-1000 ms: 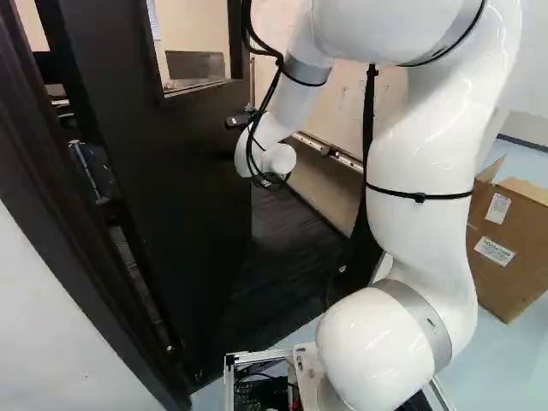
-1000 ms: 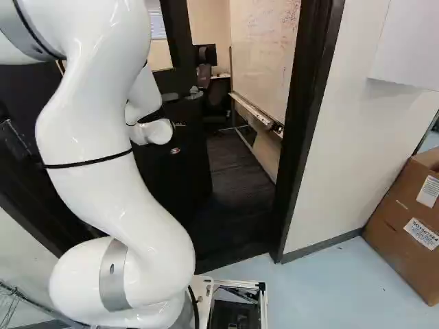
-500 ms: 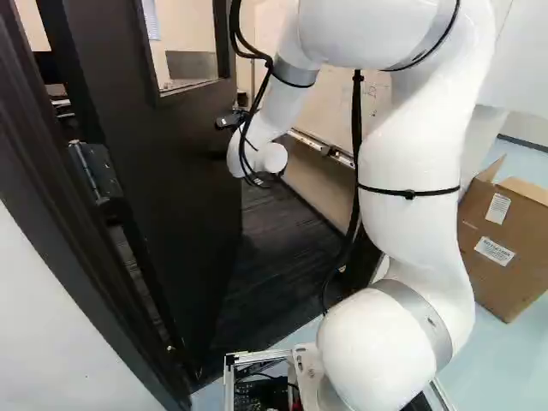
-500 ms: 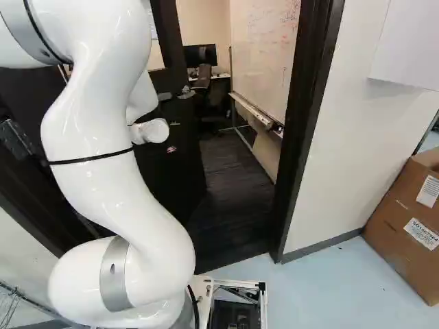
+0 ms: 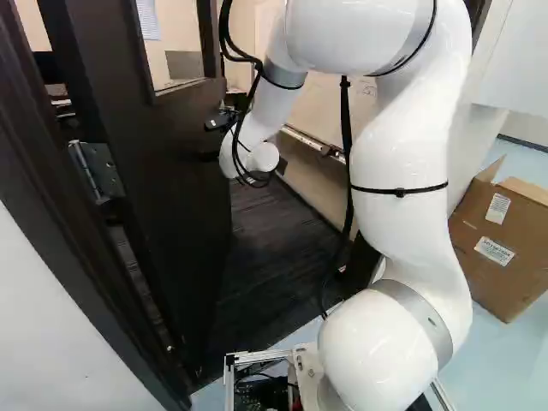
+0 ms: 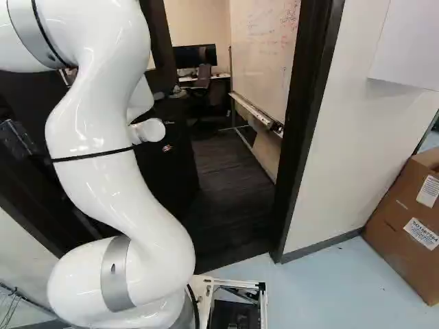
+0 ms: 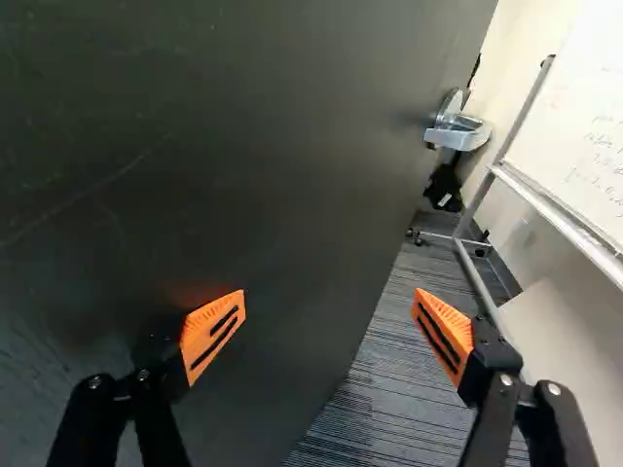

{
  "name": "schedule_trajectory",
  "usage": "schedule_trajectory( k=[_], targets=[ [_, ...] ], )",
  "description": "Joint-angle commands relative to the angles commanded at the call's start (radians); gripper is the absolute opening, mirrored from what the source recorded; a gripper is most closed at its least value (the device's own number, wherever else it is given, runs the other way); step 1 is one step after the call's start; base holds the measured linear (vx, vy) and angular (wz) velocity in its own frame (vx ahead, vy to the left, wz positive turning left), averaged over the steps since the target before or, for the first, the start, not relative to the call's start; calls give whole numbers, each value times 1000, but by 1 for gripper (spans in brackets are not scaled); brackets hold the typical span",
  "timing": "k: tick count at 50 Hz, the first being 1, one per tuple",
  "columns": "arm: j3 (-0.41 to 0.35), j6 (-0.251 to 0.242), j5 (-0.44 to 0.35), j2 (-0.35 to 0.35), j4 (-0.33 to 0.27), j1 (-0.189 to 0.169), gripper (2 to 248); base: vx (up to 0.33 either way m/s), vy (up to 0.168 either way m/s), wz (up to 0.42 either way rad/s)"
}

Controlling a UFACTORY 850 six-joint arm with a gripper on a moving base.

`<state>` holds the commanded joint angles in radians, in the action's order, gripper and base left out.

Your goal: Open the door and move inside

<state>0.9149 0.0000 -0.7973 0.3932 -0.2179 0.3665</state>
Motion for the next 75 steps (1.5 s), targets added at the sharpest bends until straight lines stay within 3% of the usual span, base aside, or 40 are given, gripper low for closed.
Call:
schedule_trajectory(
  k=[75],
  targets=[
    [146, 0, 51, 114, -259, 119, 247, 0, 0, 0]
  ],
)
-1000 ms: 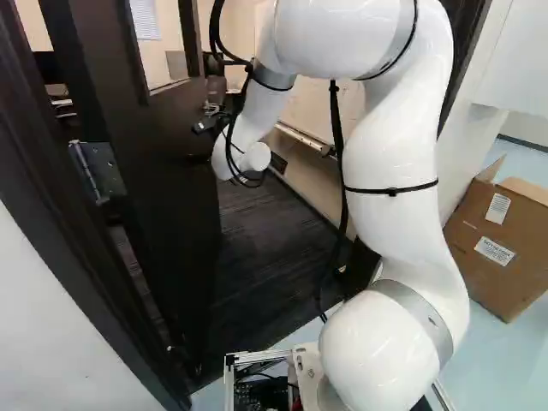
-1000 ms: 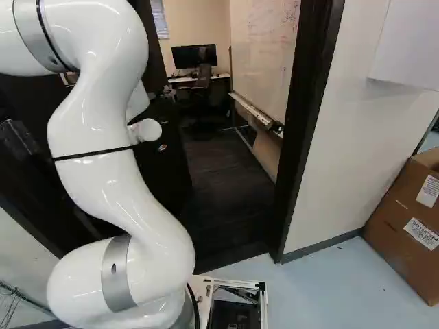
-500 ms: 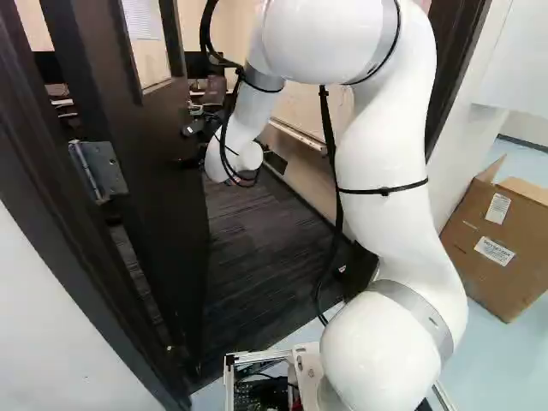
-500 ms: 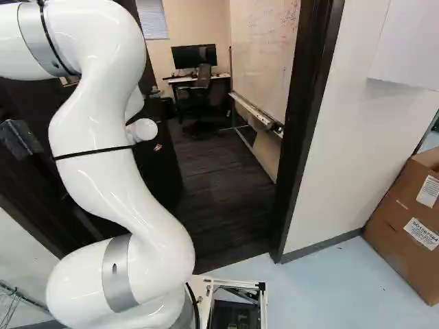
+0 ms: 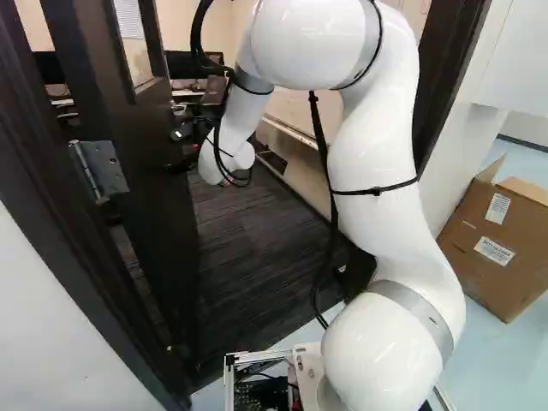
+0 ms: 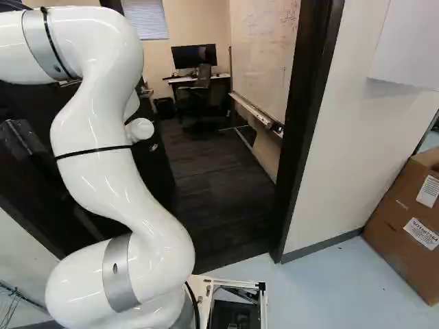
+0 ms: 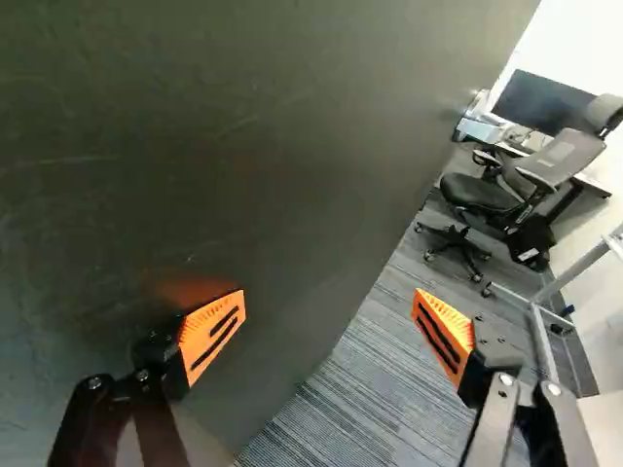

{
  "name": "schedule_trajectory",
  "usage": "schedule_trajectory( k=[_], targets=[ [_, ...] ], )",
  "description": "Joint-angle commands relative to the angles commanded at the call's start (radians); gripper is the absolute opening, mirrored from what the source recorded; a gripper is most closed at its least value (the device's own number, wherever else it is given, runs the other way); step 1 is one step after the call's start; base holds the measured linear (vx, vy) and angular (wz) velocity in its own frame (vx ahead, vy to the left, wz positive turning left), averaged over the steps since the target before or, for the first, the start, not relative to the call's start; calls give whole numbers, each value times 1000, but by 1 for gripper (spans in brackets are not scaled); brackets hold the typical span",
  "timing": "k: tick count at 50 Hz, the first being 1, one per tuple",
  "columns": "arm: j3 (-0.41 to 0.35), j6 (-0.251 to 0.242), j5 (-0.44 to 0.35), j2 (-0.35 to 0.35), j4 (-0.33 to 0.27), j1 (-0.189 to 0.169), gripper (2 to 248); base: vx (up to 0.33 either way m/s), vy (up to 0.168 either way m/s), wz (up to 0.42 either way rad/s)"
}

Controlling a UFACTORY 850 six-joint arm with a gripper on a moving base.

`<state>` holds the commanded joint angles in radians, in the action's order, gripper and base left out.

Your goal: Open the door and move inside

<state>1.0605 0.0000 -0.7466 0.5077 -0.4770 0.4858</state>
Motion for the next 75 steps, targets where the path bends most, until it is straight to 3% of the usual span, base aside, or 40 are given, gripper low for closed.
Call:
schedule_trajectory(
  k=[75],
  targets=[
    [191, 0, 59, 142, -269, 107, 247, 0, 0, 0]
  ],
)
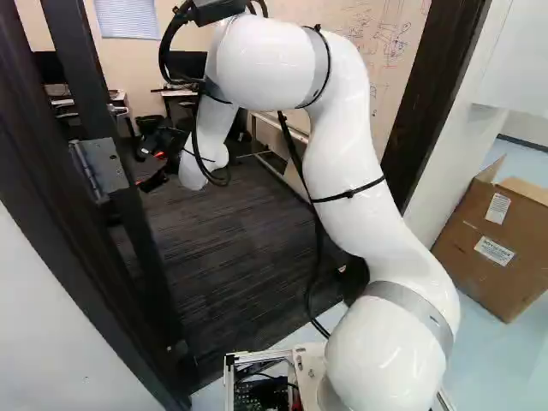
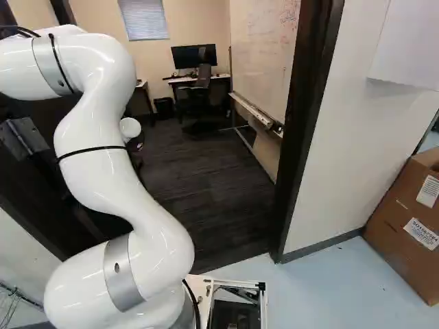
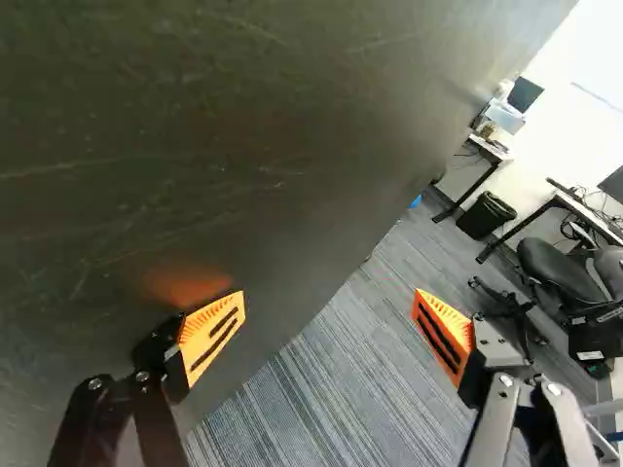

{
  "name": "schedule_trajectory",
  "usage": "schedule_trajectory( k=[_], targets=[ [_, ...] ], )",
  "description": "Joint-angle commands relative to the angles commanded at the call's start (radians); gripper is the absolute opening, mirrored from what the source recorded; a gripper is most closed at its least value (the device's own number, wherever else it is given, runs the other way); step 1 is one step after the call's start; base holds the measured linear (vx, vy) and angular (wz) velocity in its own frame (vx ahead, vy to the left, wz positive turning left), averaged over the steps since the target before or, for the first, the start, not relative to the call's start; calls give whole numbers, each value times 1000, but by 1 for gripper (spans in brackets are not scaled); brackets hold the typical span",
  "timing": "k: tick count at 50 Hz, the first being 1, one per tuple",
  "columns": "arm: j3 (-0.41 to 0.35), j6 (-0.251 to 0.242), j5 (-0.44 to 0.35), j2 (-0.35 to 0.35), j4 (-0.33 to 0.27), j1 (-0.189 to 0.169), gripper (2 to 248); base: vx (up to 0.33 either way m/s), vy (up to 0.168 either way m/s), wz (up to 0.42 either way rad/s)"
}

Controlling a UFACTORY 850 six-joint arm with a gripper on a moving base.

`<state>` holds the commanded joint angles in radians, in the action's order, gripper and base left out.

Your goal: Open the door and move inside

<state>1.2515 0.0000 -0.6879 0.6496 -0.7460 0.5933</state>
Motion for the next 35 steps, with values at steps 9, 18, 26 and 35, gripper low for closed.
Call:
schedule_trajectory(
  k=[9, 18, 26, 35],
  targets=[
    [26, 0, 5, 19, -26, 12, 247, 0, 0, 0],
    [40, 0, 5, 29, -31, 18, 247, 0, 0, 0],
    [42, 0, 5, 30, -31, 19, 247, 0, 0, 0],
    [27, 0, 5, 20, -31, 13, 247, 0, 0, 0]
  ],
)
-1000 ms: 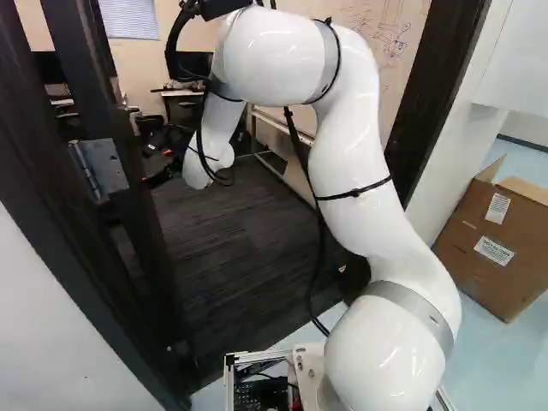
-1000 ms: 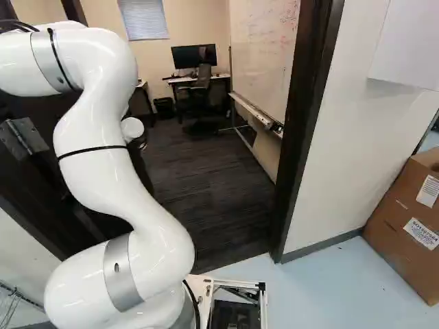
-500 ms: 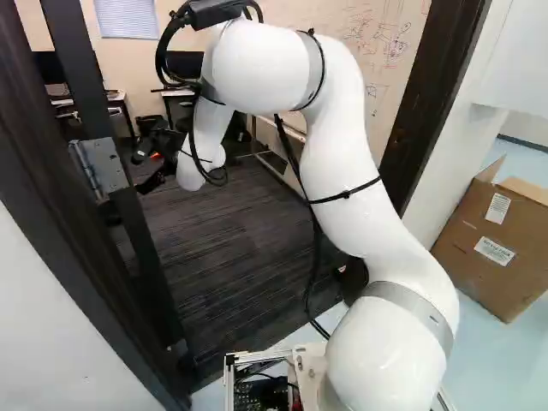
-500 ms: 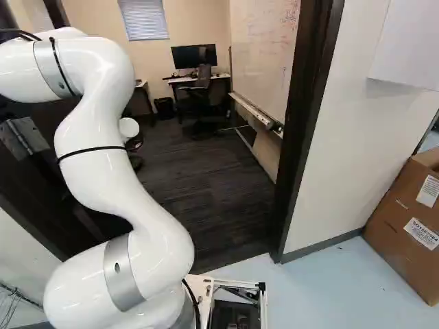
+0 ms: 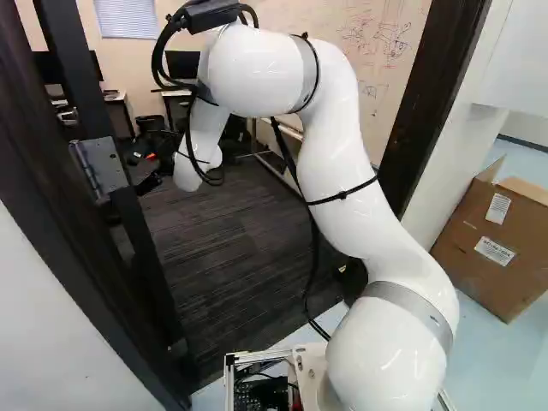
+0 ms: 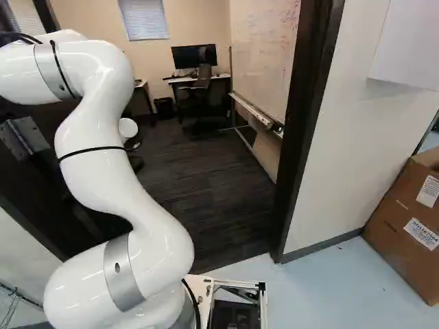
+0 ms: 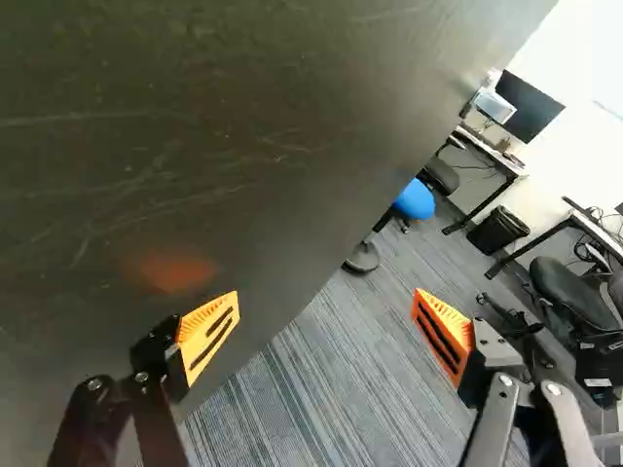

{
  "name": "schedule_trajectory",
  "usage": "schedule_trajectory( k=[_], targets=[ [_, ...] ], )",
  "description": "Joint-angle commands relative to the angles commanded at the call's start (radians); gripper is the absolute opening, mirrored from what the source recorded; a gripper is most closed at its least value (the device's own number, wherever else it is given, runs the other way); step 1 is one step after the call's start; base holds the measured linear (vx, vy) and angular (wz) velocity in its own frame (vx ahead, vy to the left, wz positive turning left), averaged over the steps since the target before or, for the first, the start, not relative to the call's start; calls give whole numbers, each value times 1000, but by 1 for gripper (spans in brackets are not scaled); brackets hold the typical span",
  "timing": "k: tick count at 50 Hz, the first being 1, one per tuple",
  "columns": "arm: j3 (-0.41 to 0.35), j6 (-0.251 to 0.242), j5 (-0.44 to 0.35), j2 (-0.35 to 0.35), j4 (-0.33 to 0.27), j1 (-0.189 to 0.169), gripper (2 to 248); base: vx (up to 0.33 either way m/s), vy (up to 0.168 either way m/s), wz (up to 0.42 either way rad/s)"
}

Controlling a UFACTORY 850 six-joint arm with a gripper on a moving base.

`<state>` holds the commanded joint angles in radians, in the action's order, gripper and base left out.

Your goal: Open the door and move inside

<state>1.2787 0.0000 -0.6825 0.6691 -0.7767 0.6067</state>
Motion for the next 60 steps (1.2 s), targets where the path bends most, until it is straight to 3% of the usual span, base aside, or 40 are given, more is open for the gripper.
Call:
schedule_trajectory(
  k=[60],
  targets=[
    [-323, 0, -1, -240, 24, -106, 247, 0, 0, 0]
  ],
)
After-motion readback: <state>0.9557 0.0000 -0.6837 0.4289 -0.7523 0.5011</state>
